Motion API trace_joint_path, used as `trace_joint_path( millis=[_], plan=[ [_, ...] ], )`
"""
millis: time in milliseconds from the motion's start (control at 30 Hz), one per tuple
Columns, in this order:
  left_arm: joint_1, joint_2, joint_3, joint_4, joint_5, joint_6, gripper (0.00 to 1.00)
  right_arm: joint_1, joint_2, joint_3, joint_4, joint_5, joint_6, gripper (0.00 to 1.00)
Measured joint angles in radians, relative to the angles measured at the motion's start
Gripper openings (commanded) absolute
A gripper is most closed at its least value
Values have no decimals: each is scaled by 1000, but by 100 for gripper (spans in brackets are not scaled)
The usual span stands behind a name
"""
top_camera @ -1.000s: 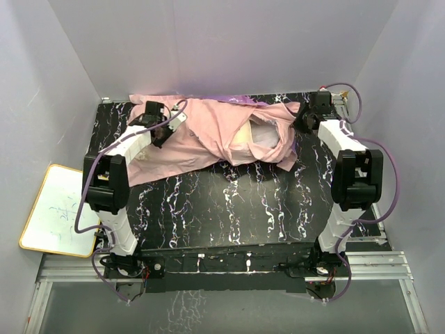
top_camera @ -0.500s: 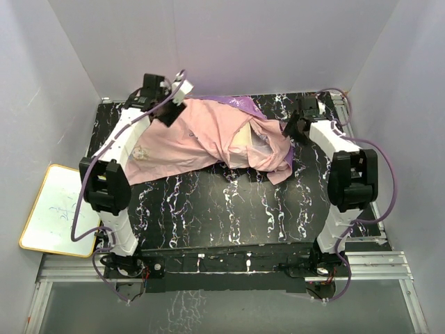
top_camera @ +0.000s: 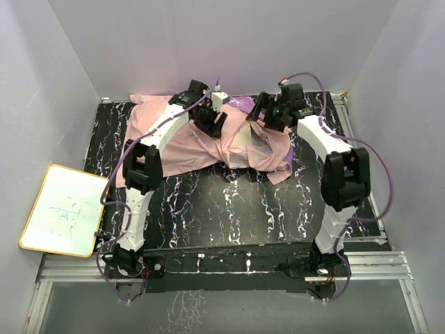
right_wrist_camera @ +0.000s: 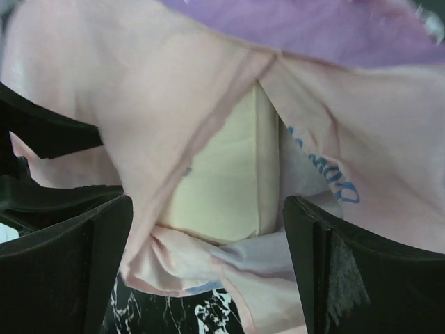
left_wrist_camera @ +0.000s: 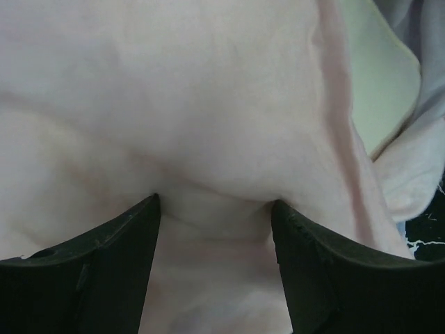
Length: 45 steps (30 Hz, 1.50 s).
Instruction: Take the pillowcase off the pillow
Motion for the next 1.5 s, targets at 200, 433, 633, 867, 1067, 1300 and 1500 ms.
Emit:
trace_joint_path(
  millis=[200, 433, 633, 867, 1067, 1300, 1500],
  plan=[
    [-35, 57, -2, 21, 15, -71, 54, -2, 185, -70, 11, -143, 26, 97],
    [-55, 20, -105, 127, 0, -98, 18, -9, 253, -86, 89, -270, 71, 98],
    [-54, -59, -230, 192, -24, -81, 1, -3, 307, -90, 285, -424, 180, 89],
    [-39, -68, -229, 162, -31, -75, 0, 8, 315, -115, 486, -512, 323, 18],
    [13, -68, -120, 74, 19, -112, 16, 11, 310, -130, 556, -531, 377, 8],
    [123, -97, 39, 23, 40, -109, 59, 34, 151, -120, 399, -480, 227, 8],
    [158, -206, 42, 40, 31, -90, 65, 115, -5, -56, 267, -405, 58, 8]
  ],
)
